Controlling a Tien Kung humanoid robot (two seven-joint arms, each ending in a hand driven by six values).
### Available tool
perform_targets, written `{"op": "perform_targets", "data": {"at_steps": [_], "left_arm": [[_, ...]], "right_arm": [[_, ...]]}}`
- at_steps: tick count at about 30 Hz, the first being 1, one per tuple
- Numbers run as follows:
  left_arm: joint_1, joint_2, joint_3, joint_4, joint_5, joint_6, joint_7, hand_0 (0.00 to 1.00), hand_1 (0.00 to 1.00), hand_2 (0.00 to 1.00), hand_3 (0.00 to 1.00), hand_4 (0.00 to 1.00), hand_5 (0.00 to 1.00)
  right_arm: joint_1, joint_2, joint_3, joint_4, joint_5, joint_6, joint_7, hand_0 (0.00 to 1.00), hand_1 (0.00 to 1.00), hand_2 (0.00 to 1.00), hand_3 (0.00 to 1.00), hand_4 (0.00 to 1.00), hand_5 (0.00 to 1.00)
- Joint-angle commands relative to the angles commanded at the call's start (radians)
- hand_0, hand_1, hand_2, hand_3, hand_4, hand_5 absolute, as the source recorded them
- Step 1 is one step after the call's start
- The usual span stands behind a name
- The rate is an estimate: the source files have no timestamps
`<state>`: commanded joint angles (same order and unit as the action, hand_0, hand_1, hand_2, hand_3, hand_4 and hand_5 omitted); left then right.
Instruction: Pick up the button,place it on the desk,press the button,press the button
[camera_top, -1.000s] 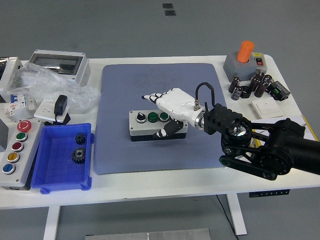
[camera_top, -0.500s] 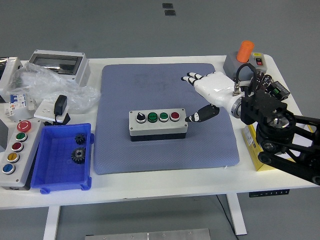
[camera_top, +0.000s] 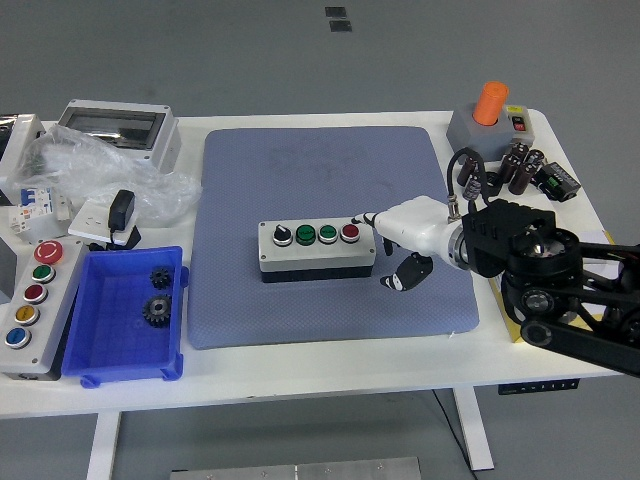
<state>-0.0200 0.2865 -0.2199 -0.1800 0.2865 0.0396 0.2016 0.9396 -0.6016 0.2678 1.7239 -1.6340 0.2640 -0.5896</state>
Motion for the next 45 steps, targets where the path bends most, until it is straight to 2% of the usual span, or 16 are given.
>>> {"op": "perform_targets", "data": {"at_steps": [4,13,33,38,45], "left_arm": [[0.001,0.0,-0.003,0.0,0.003,0.0,0.0,0.619,0.641,0.585,0.617,0.616,0.334],[-0.002,0.001,0.003,0.0,-0.003,0.0,-0.003,0.619,0.641,0.587,0.618,0.617,0.334],[-0.004,0.003,0.015,0.0,-0.016,0.002,-0.012,0.619,0.642,0.587,0.619,0.625,0.342],[-0.004,0.003,0.015,0.0,-0.017,0.004,-0.014,0.619,0.642,0.587,0.619,0.625,0.342],[-0.001,0.001,0.007,0.0,-0.009,0.003,-0.011,0.62,0.643,0.587,0.619,0.627,0.342]], "right_arm": [[0.001,0.021,-0.017,-0.042,0.002,-0.007,0.002,0.485,0.558,0.372,0.998,0.366,0.002],[0.003,0.035,-0.034,-0.077,0.008,-0.022,0.006,0.468,0.552,0.368,0.998,0.363,0.002],[0.033,0.057,-0.12,-0.064,0.004,-0.017,-0.009,0.435,0.521,0.356,0.998,0.378,0.002],[0.032,0.052,-0.102,-0.069,-0.003,-0.04,-0.003,0.435,0.521,0.356,0.998,0.378,0.002],[0.003,0.009,0.02,-0.032,0.016,-0.136,0.078,0.413,0.5,0.353,0.998,0.388,0.002]]}}
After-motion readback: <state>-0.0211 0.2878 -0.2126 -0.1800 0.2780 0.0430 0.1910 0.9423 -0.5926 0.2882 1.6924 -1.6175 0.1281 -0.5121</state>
